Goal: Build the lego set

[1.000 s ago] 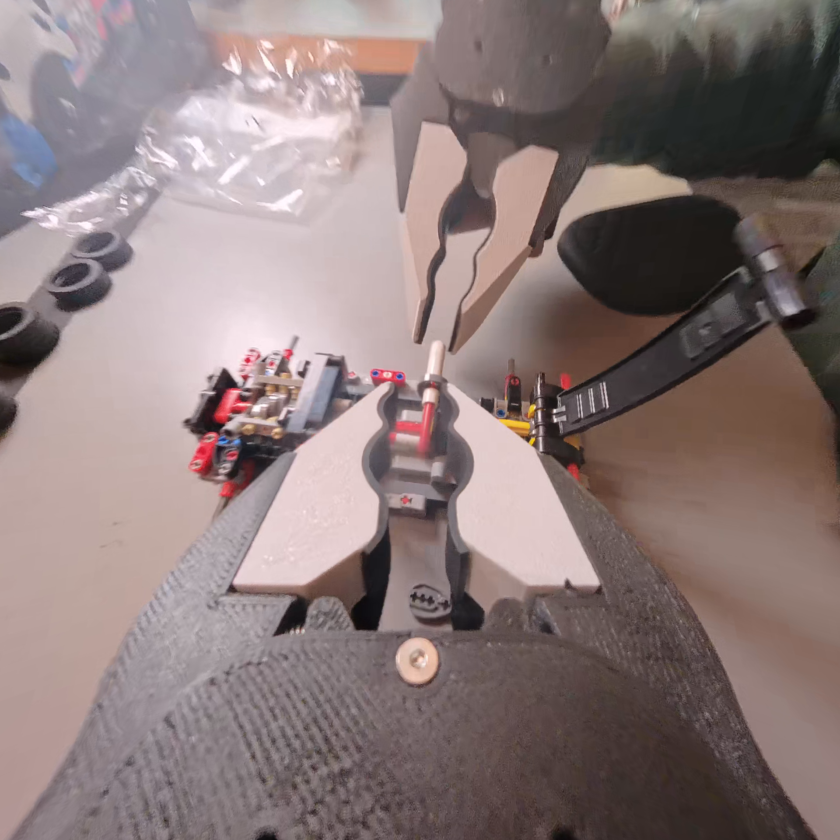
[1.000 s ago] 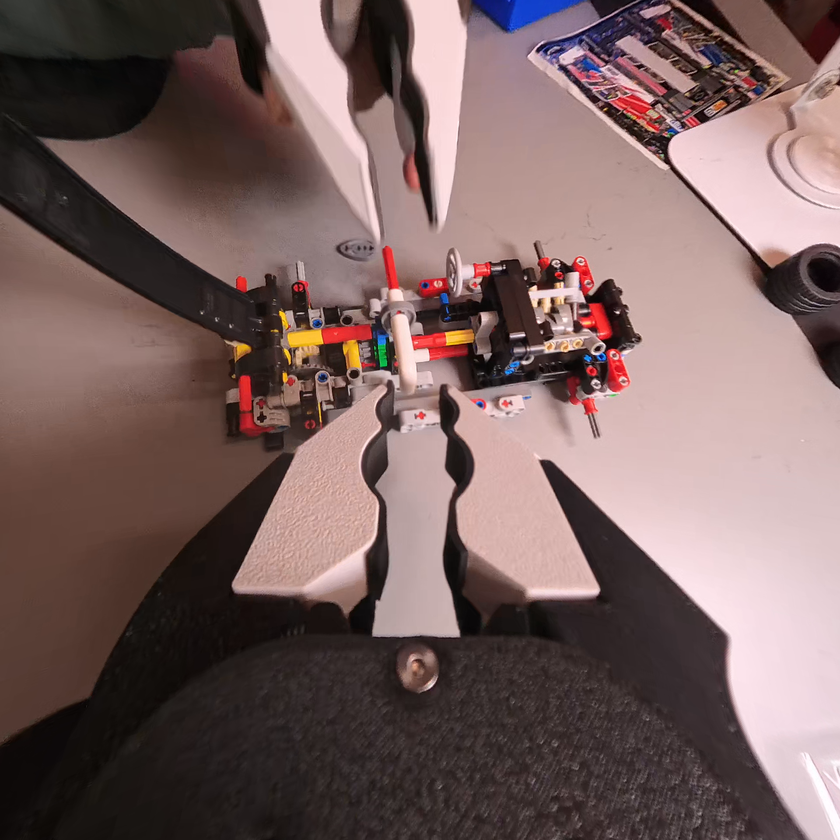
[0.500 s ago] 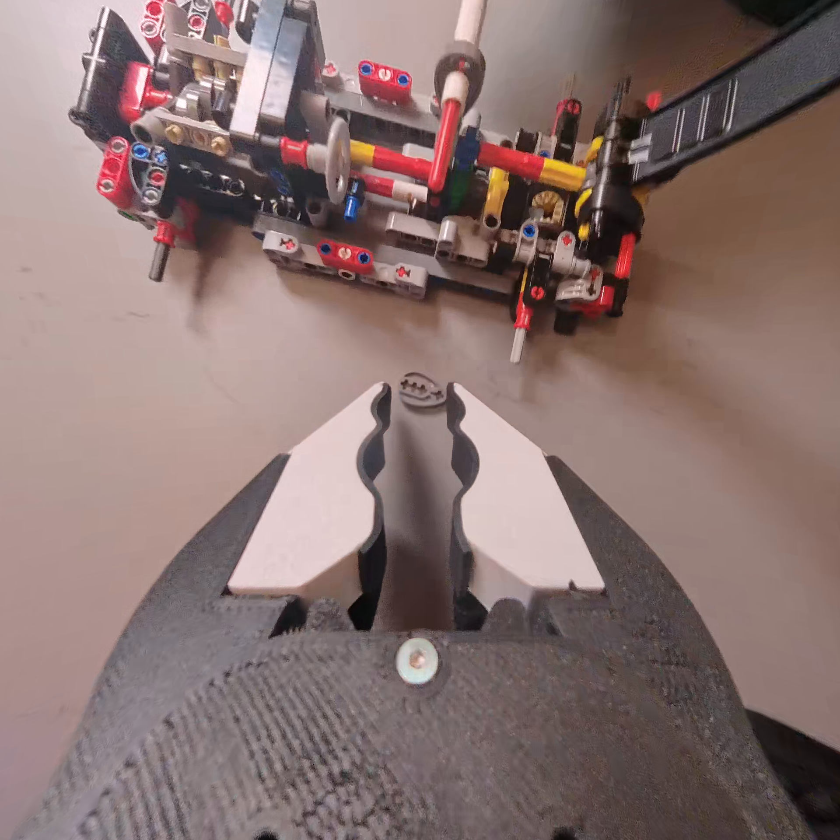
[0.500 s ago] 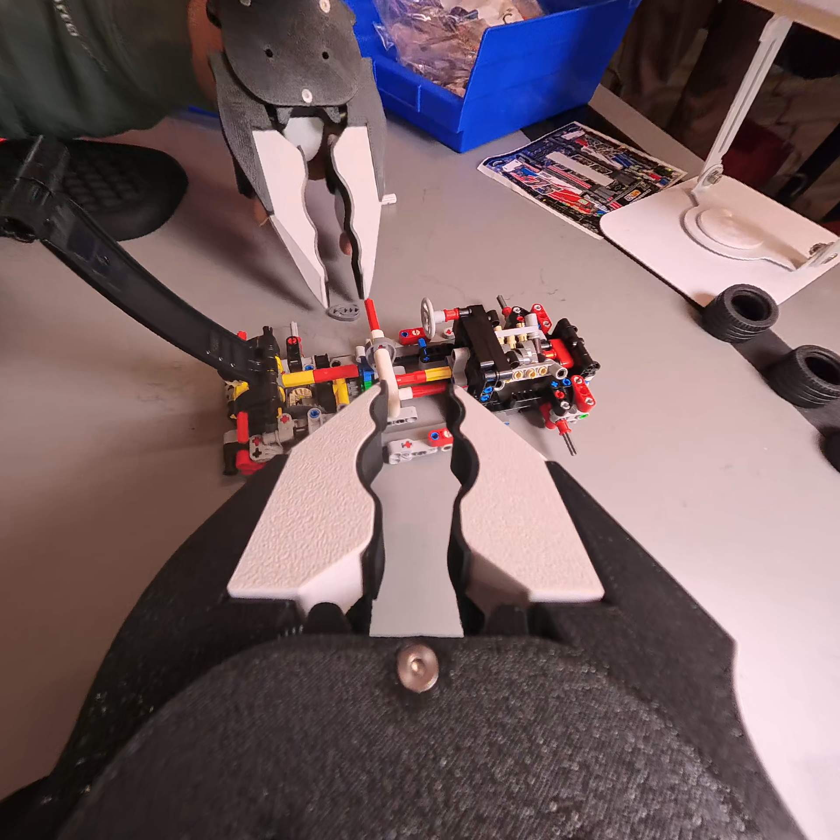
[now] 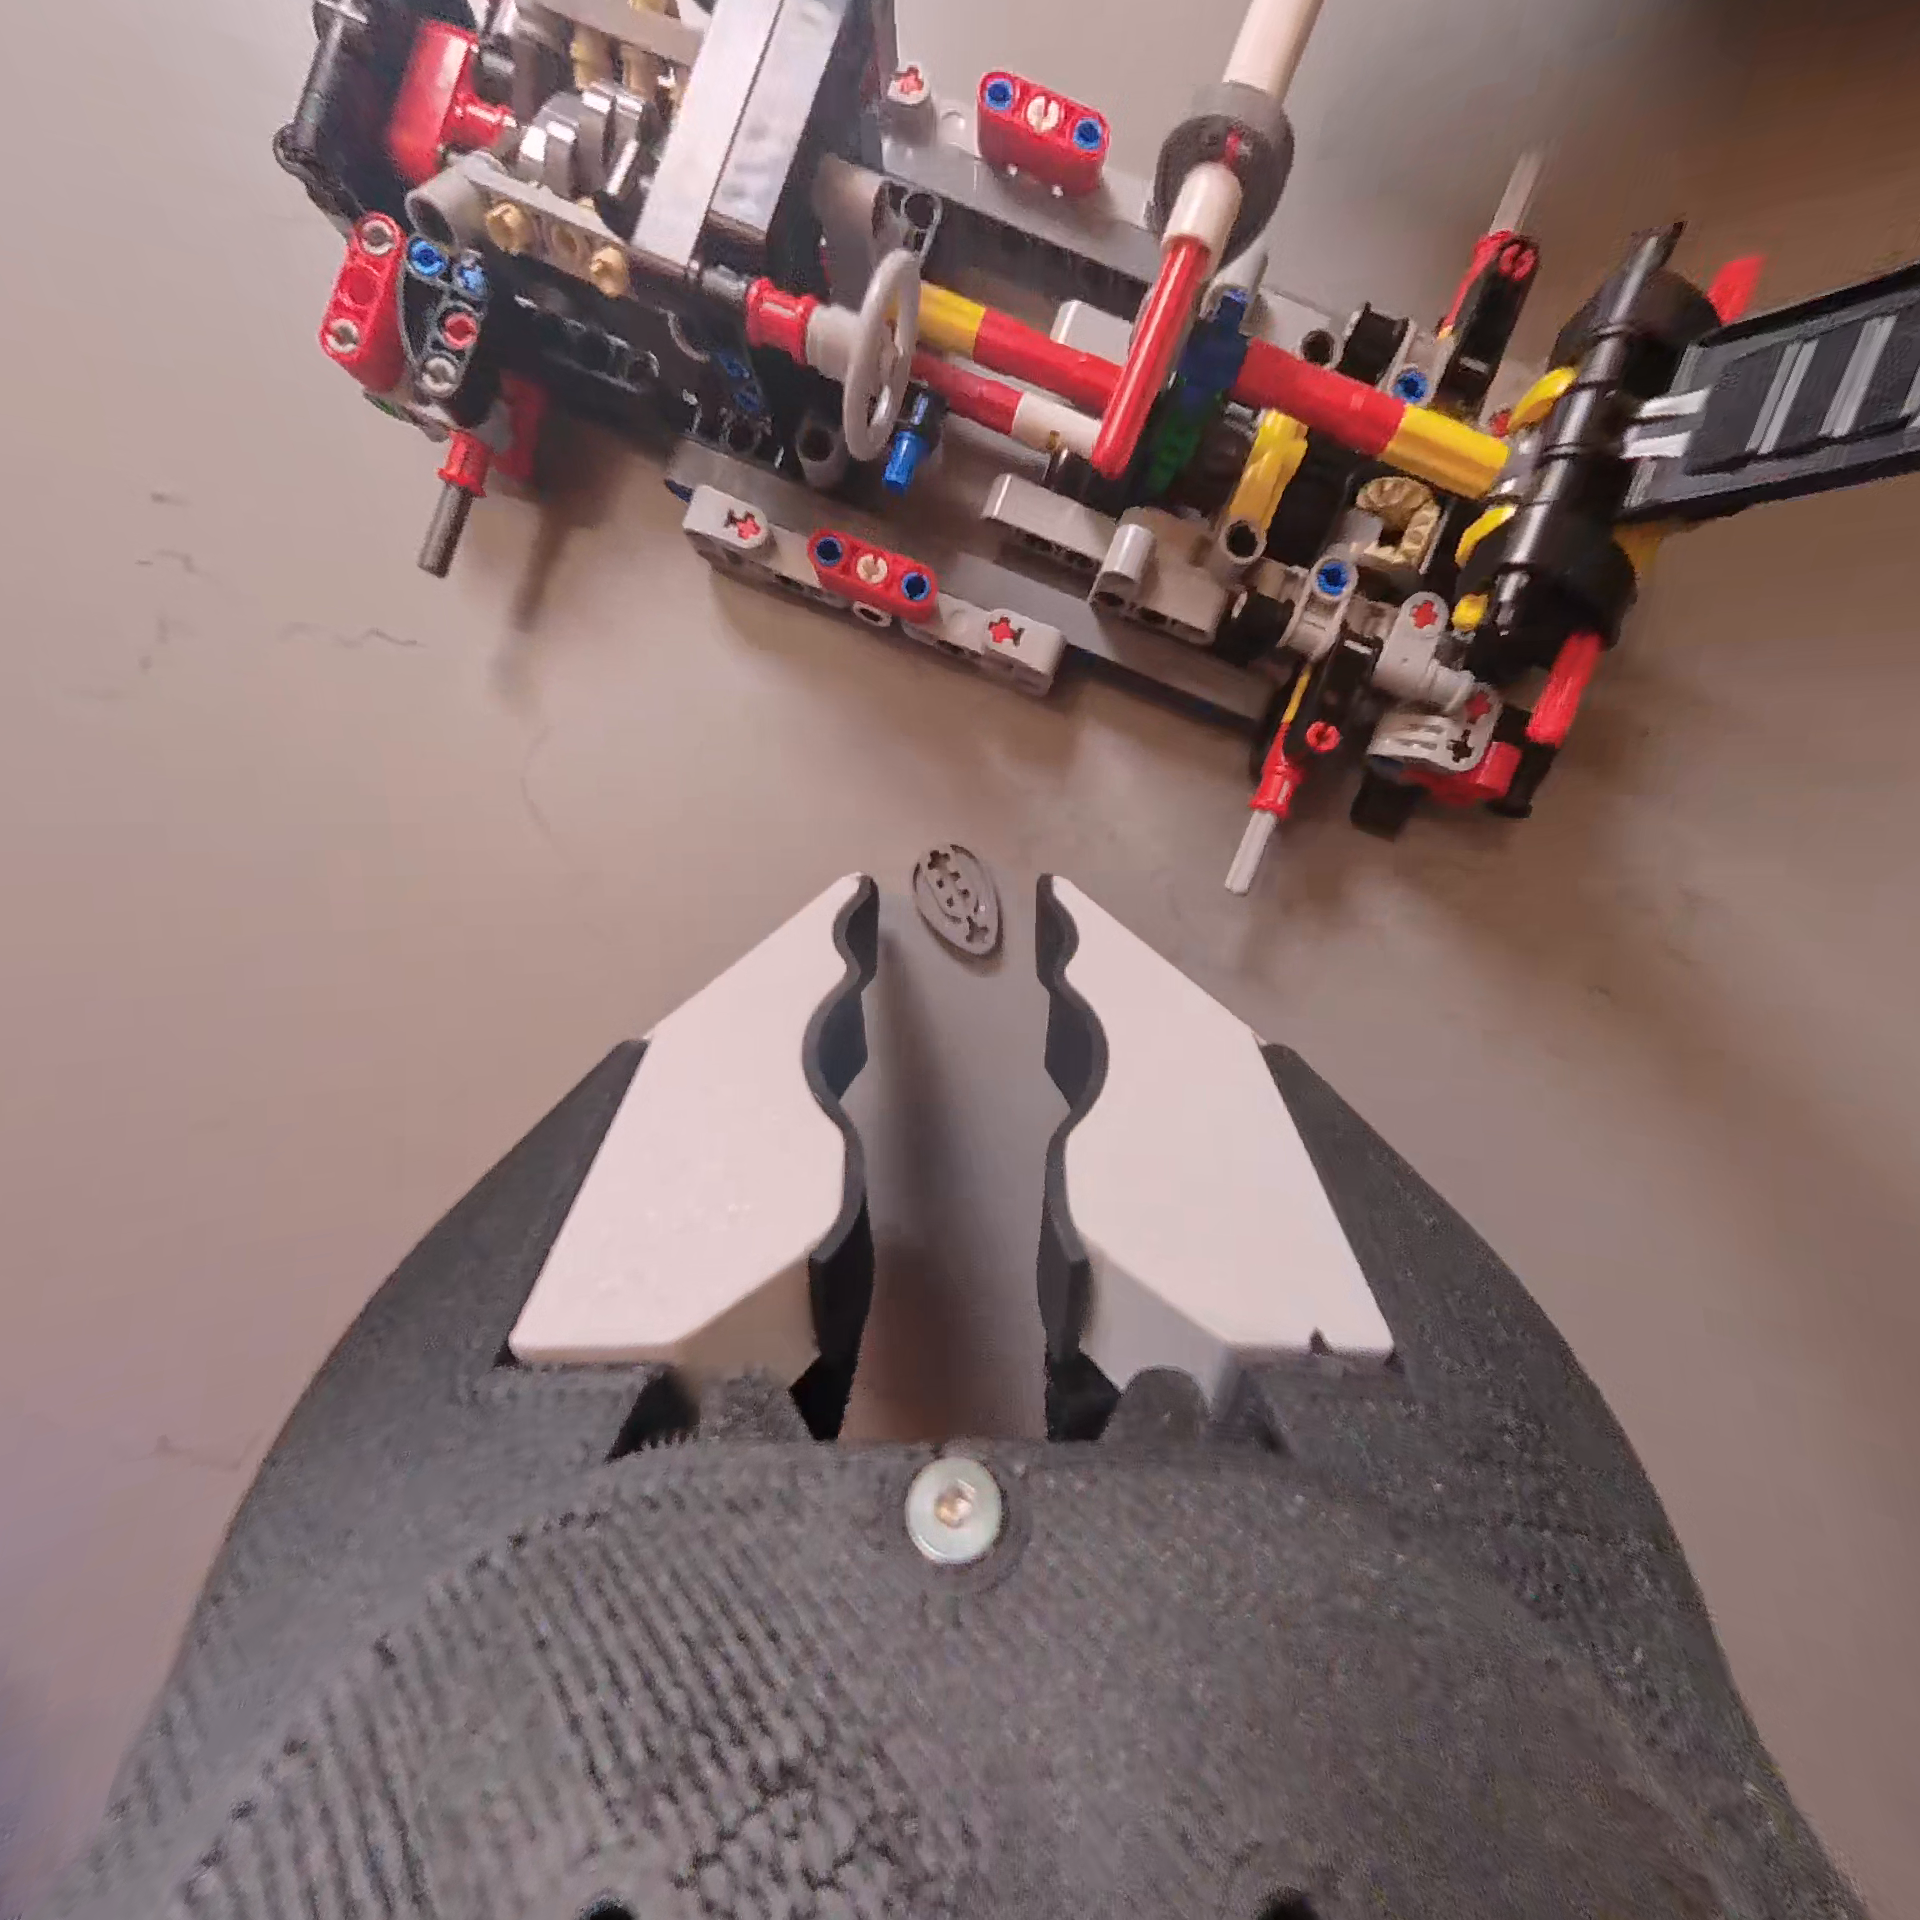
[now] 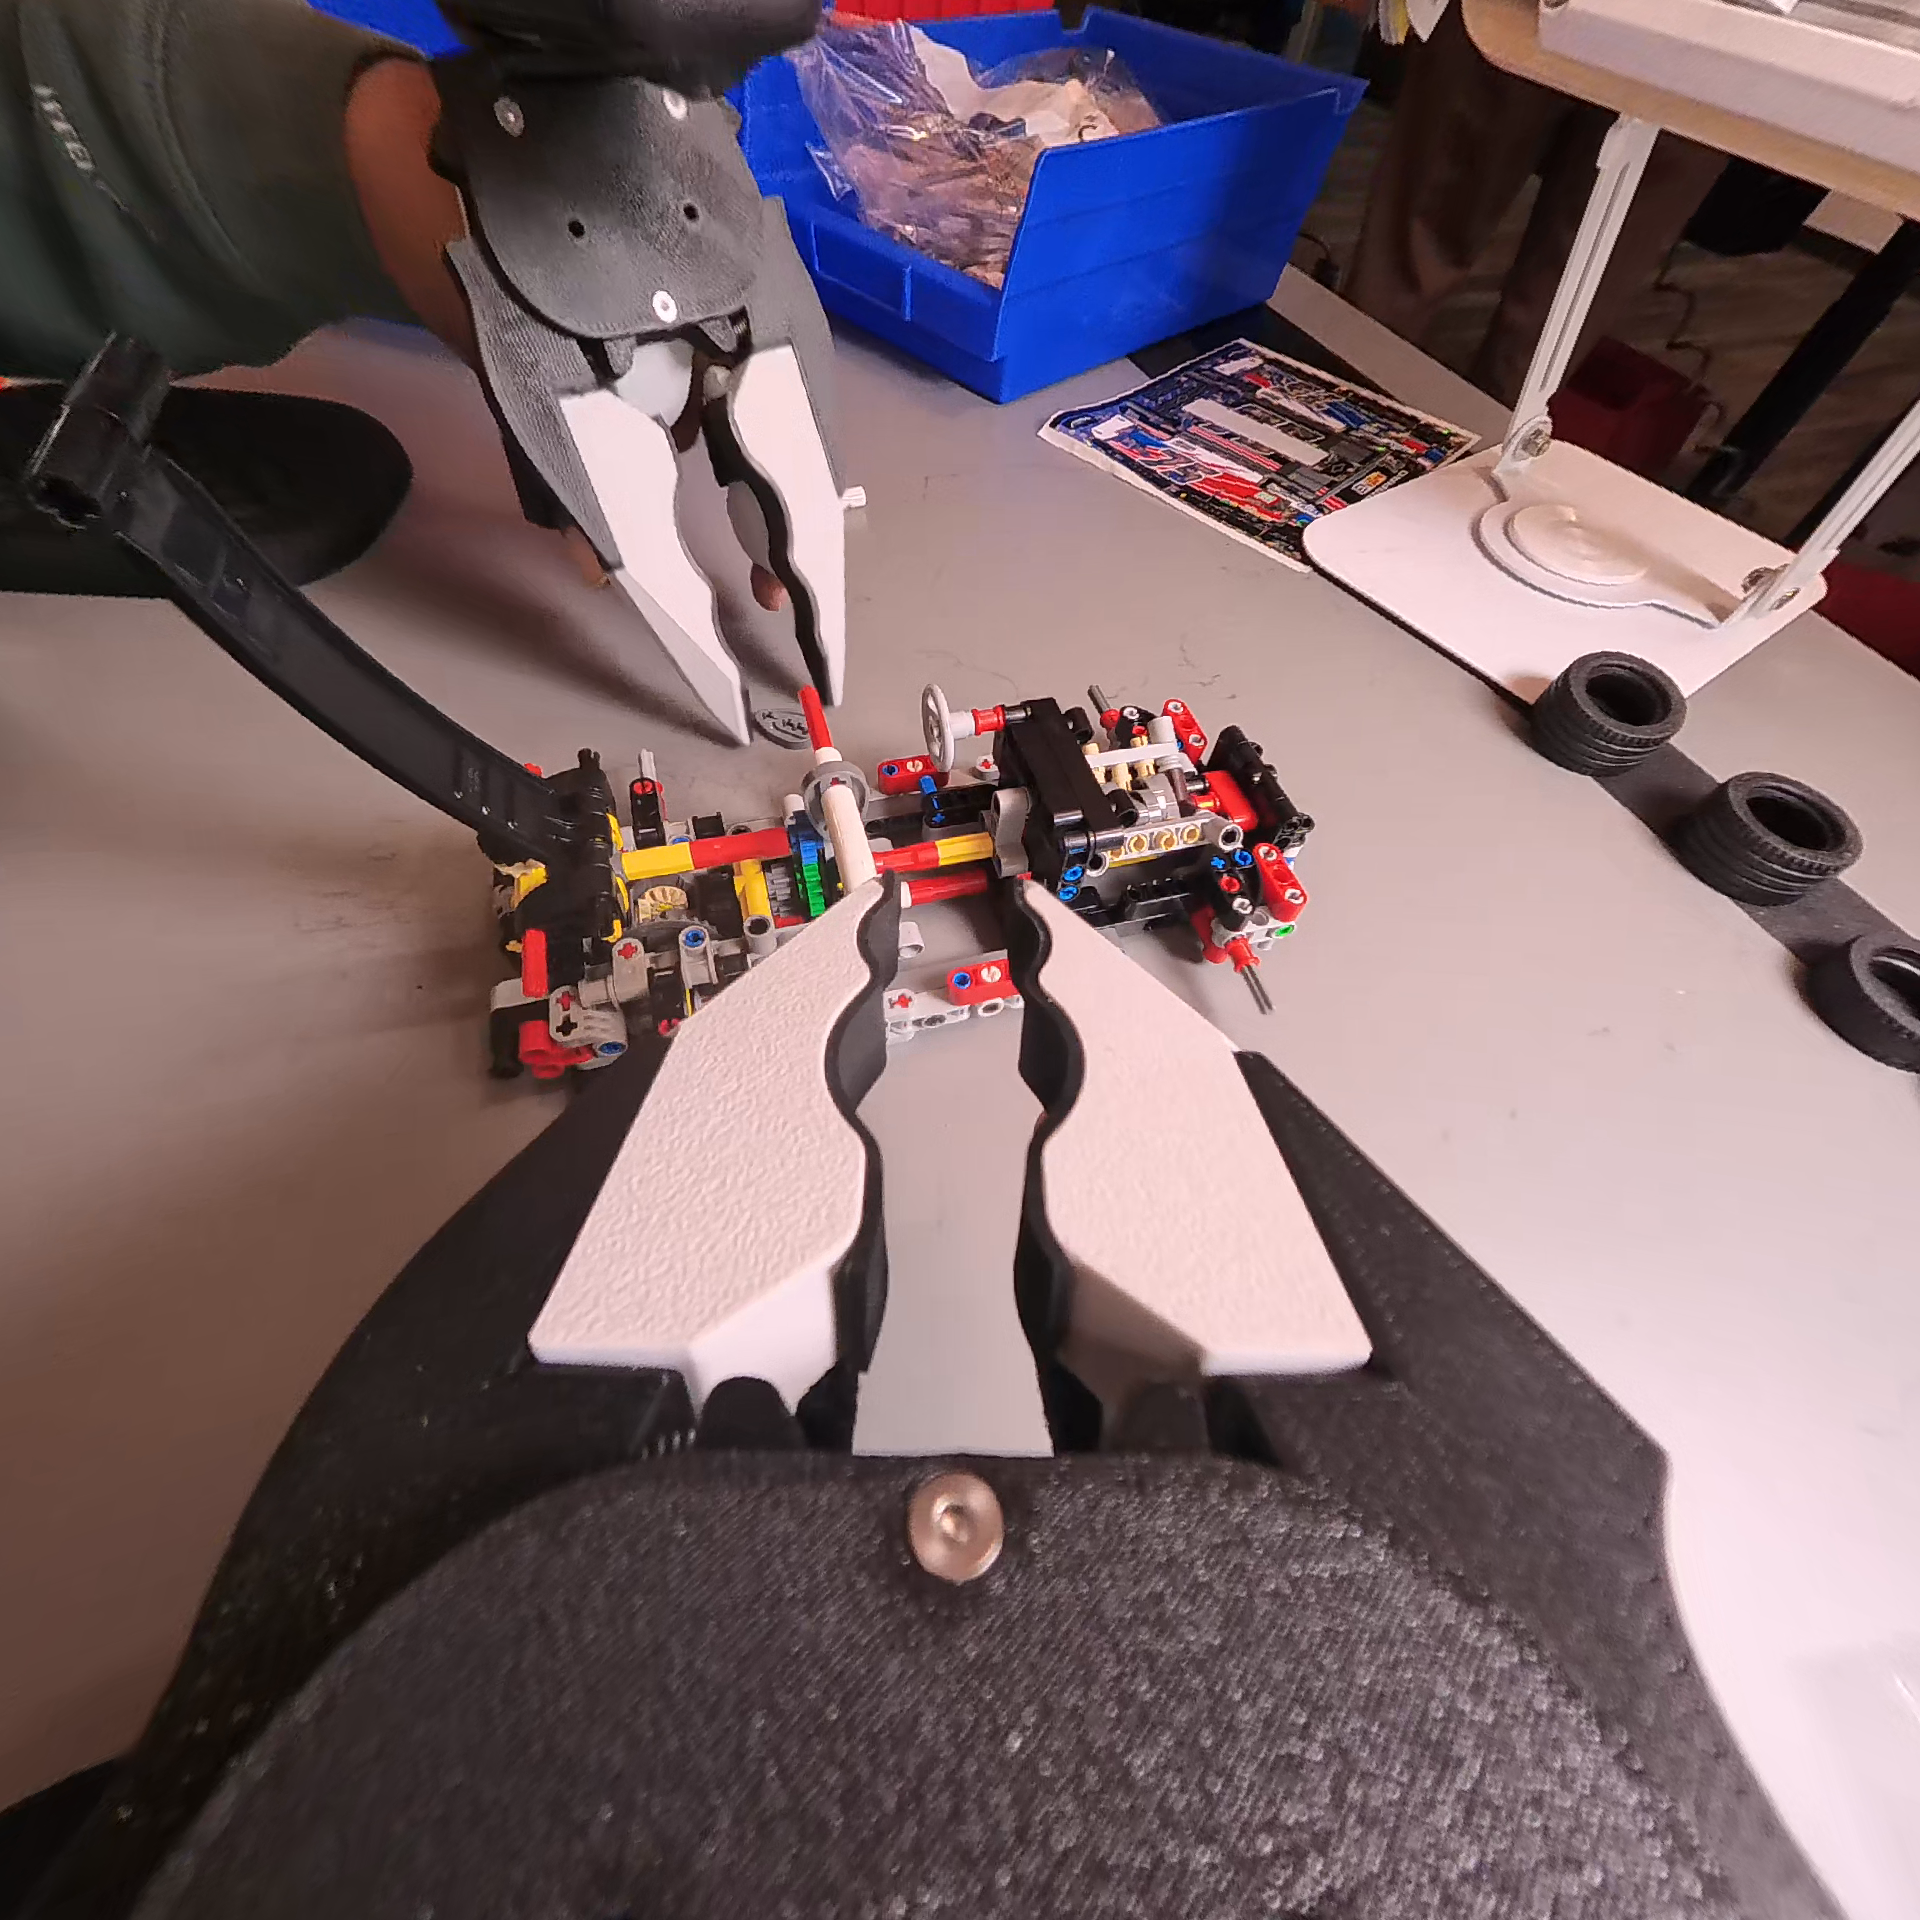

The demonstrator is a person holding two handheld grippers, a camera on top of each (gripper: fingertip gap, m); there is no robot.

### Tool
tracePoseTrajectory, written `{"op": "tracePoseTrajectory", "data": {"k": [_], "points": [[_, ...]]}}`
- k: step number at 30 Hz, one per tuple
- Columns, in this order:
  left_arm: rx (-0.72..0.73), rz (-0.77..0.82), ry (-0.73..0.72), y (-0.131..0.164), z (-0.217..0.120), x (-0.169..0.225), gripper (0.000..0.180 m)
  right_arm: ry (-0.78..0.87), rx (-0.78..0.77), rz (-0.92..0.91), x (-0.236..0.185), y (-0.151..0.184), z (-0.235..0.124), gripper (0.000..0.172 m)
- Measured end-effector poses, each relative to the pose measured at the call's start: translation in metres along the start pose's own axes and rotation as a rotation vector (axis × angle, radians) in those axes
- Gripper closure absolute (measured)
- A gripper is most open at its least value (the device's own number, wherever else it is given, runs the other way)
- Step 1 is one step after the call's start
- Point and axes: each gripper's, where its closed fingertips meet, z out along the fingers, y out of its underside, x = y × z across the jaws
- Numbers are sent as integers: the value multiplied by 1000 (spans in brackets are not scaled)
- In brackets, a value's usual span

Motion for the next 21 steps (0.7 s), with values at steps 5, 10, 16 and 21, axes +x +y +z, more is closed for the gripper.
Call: {"op": "tracePoseTrajectory", "data": {"k": [5,10,16,21], "points": [[-21,14,-11,0,5,0,165,8,1,-5,-1,0,-1,155],[197,103,48,-18,0,7,166,-20,23,-24,-8,-3,1,155],[985,16,296,-81,-72,23,167,-122,61,-43,-23,-23,10,154],[1054,36,341,-84,-80,24,167,-177,-21,-103,-32,-24,36,156]]}}
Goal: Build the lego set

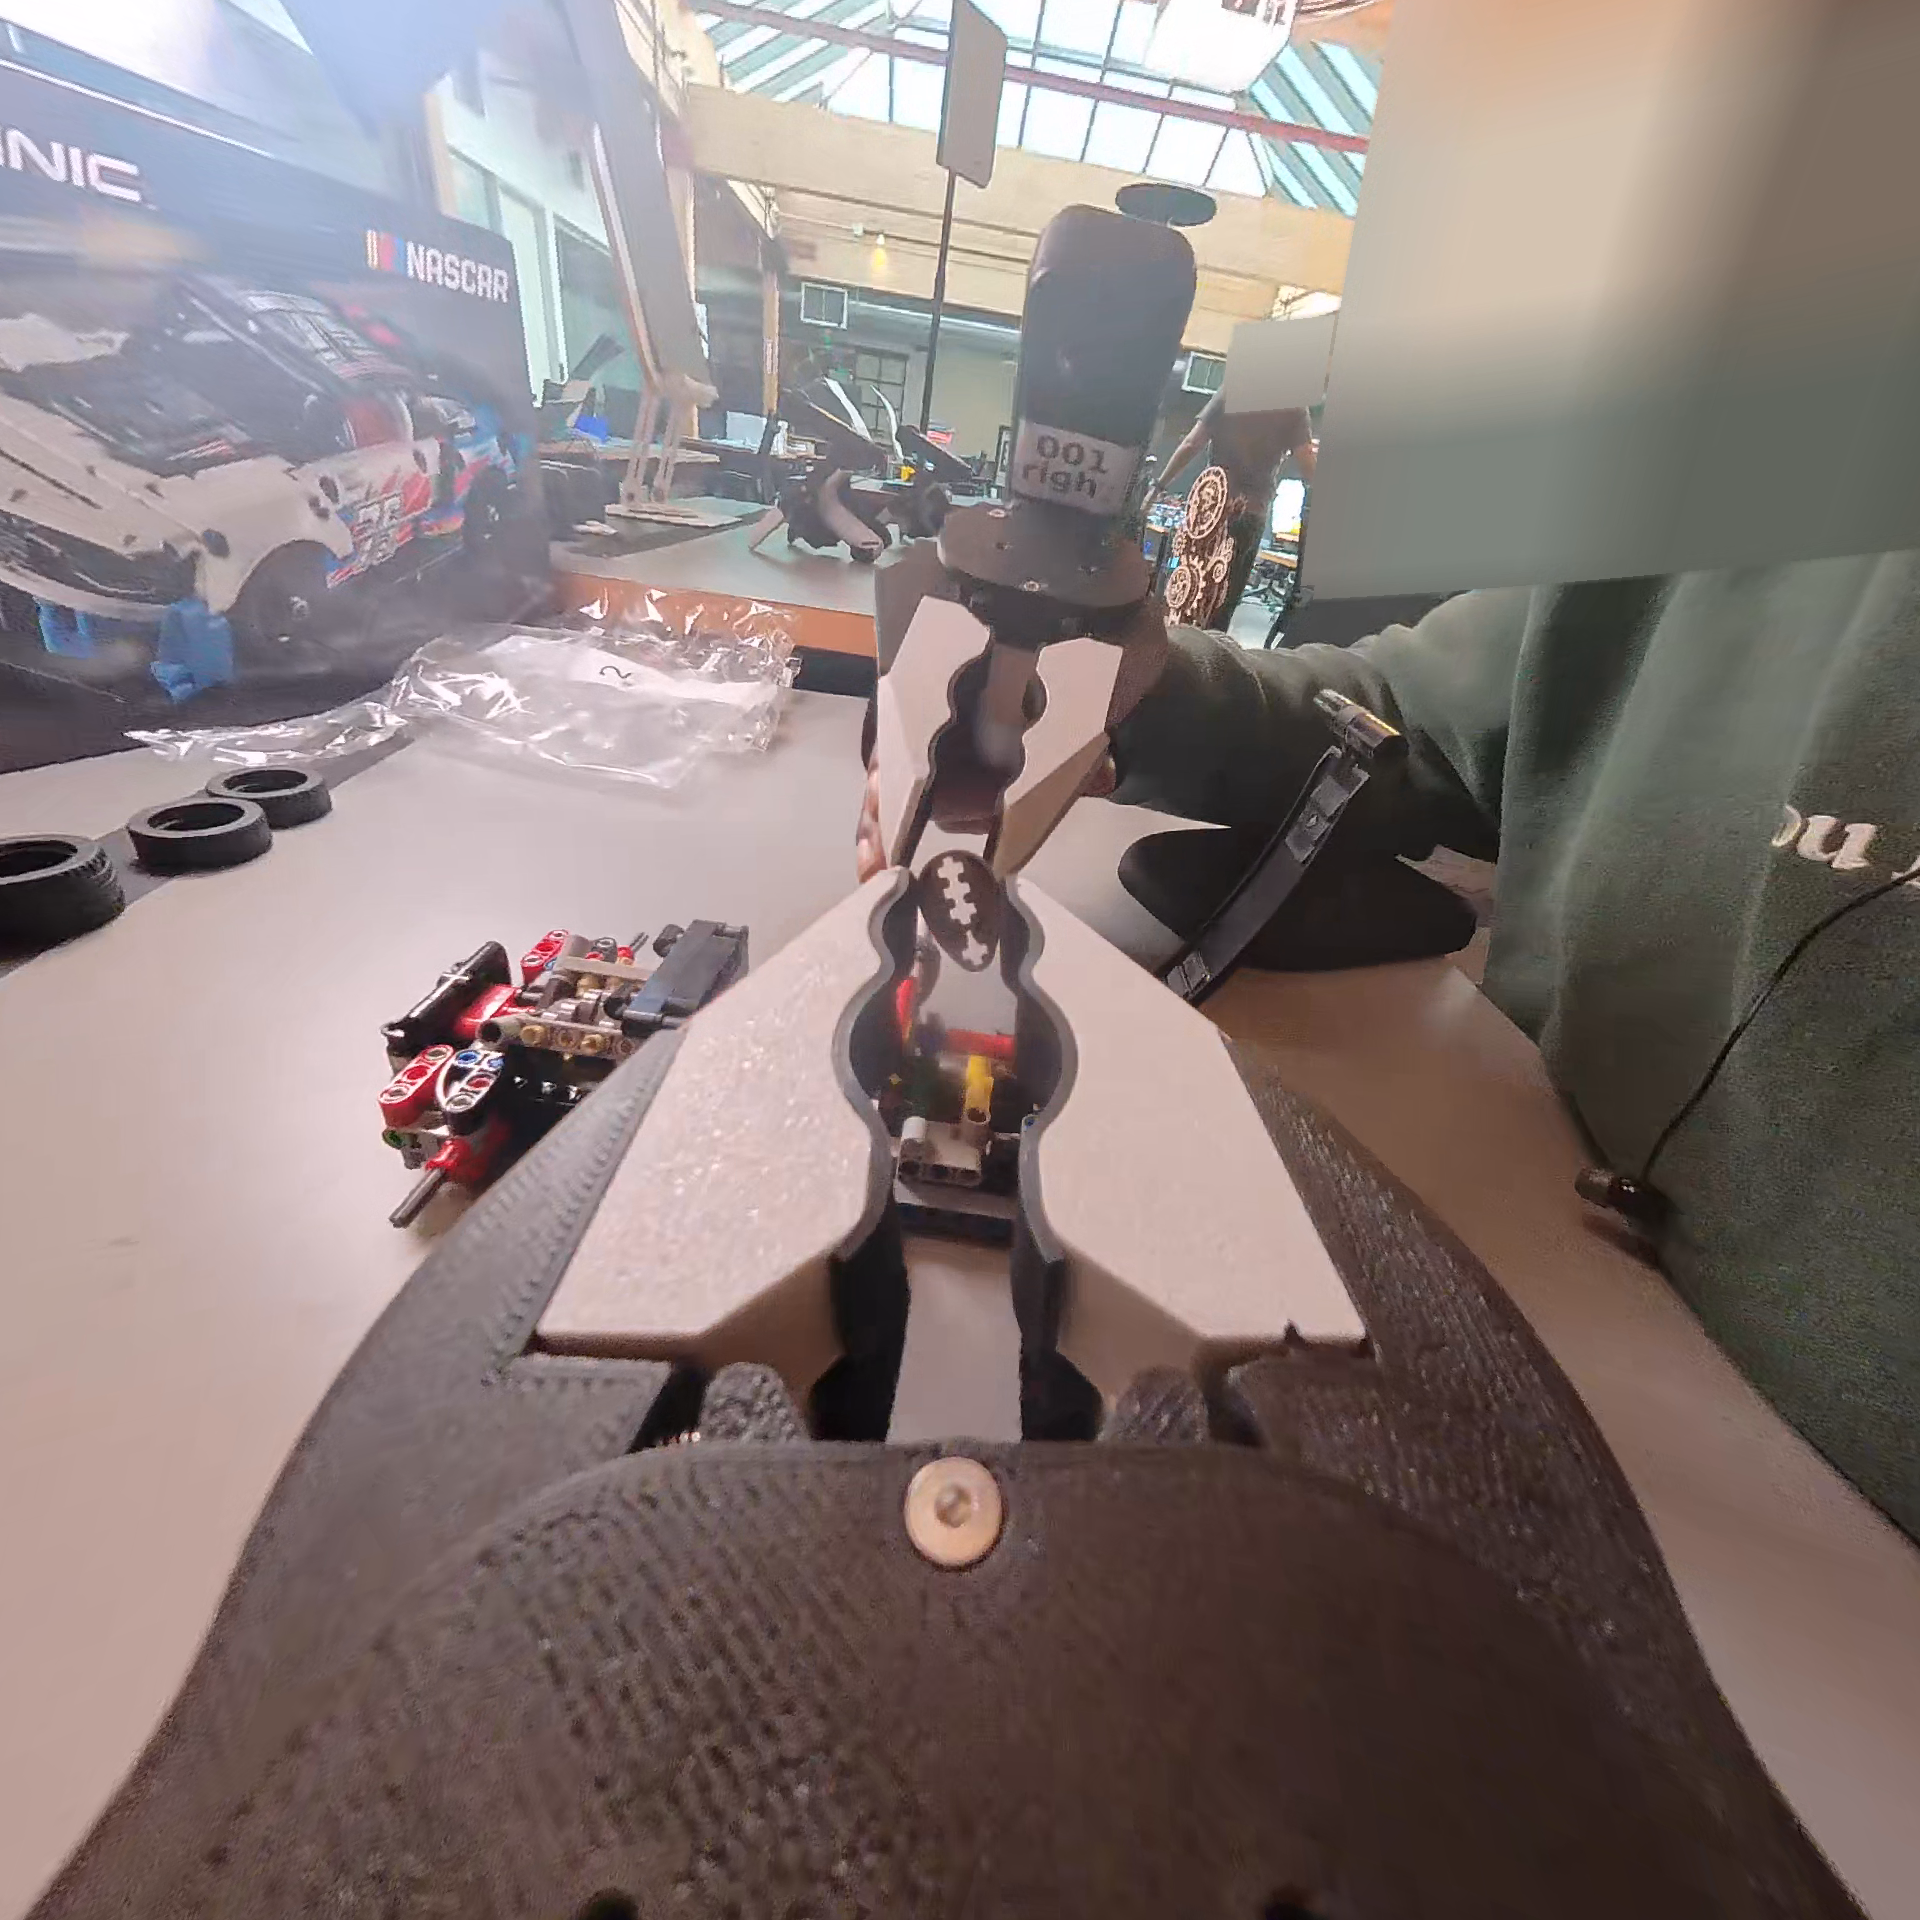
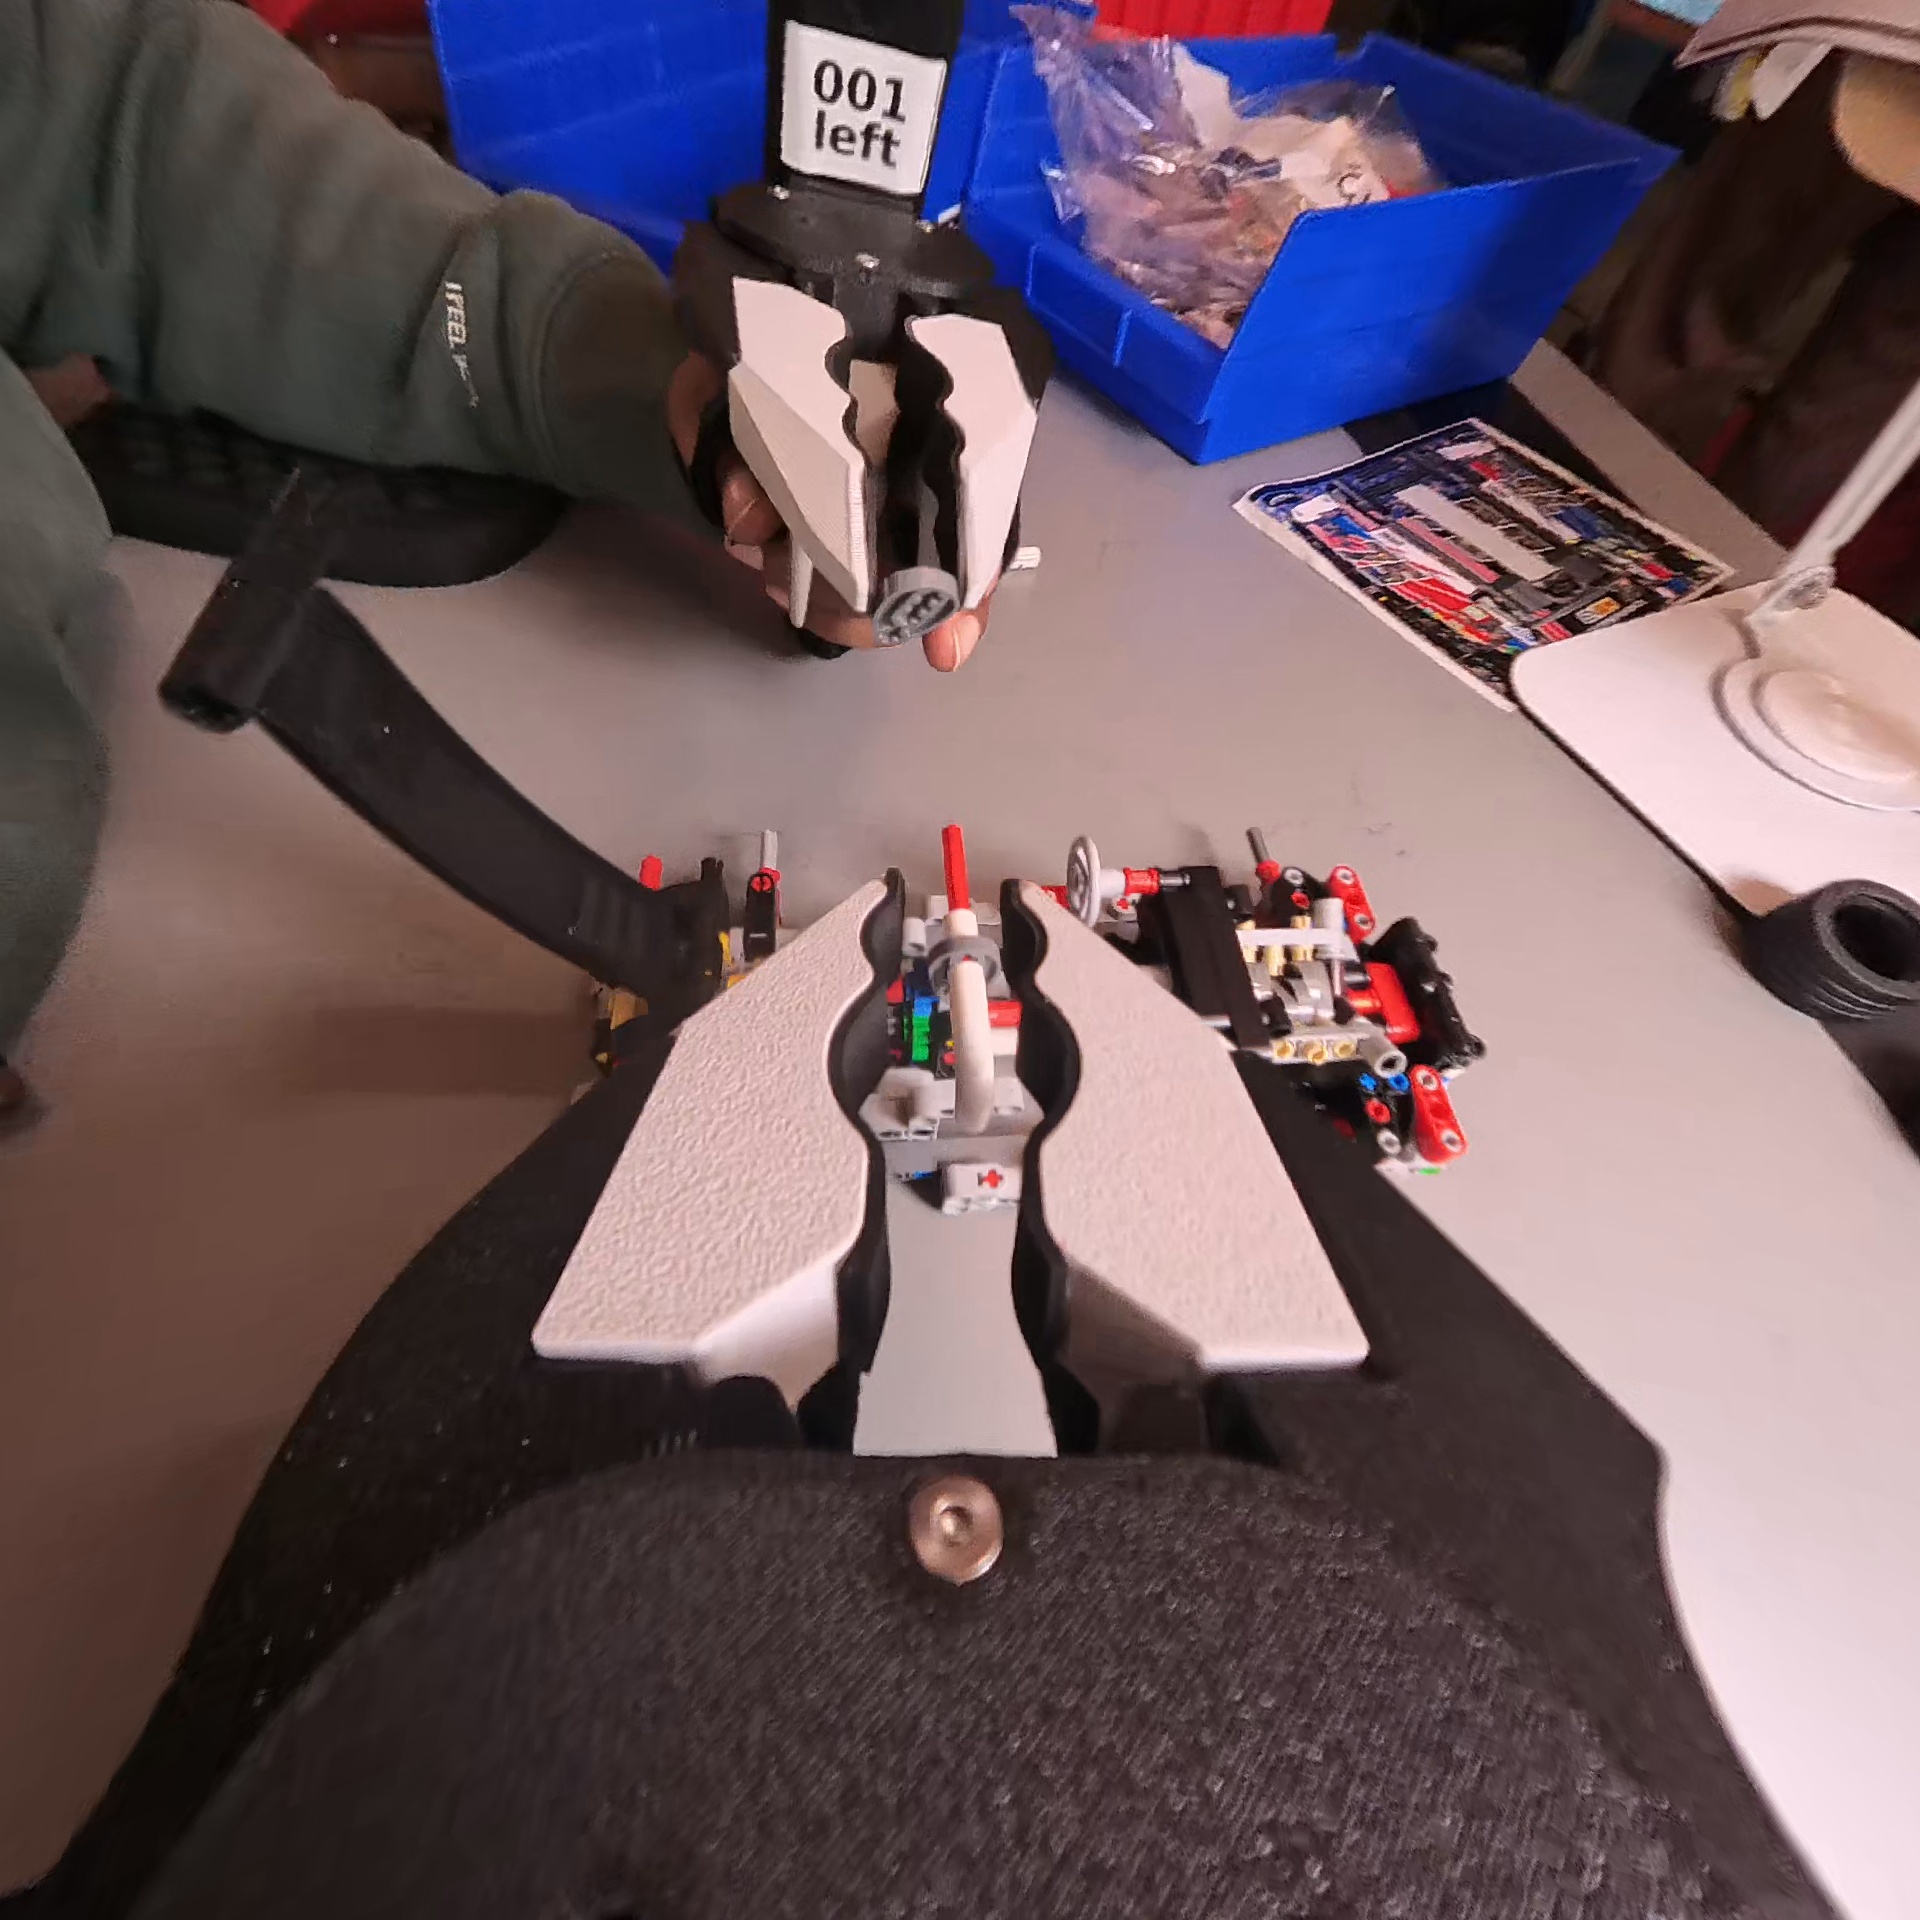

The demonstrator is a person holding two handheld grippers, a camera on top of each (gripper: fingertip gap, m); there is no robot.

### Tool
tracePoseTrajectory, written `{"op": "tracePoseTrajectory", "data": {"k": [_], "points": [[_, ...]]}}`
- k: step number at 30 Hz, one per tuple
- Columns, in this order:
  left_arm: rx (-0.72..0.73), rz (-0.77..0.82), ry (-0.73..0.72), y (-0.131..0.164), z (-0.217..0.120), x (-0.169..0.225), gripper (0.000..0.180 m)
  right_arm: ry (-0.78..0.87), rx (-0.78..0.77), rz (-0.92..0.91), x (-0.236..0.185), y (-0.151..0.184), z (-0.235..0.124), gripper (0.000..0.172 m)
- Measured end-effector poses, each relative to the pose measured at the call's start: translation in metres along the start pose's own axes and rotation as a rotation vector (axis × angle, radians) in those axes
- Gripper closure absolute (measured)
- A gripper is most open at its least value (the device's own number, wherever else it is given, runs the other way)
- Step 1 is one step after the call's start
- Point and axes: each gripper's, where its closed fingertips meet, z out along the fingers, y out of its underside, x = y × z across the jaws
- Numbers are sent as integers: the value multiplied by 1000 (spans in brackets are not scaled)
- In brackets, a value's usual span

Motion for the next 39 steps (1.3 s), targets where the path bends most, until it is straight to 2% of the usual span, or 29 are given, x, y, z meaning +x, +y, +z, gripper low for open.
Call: {"op": "tracePoseTrajectory", "data": {"k": [6,11,15,17,20,23,26,29,31,39], "points": [[-28,-6,-42,7,2,-6,167,-44,-168,-54,2,14,24,158],[-96,36,-76,17,1,-8,167,-49,-199,-63,3,19,13,158],[-107,54,-55,21,5,-7,167,-27,-153,-63,4,8,13,159],[-85,66,-31,17,9,-5,167,-40,-78,-57,1,-6,18,158],[15,72,-1,2,11,2,167,-95,59,31,-6,-29,22,157],[113,90,16,-17,11,10,167,-198,143,164,-14,-39,20,155],[182,66,55,-28,11,18,167,-261,247,225,-21,-51,17,155],[216,50,88,-32,15,25,167,-318,291,263,-27,-61,15,152],[231,51,91,-35,14,26,168,-355,322,277,-31,-66,11,158],[207,75,87,-33,12,26,167,-337,327,265,-28,-66,8,162]]}}
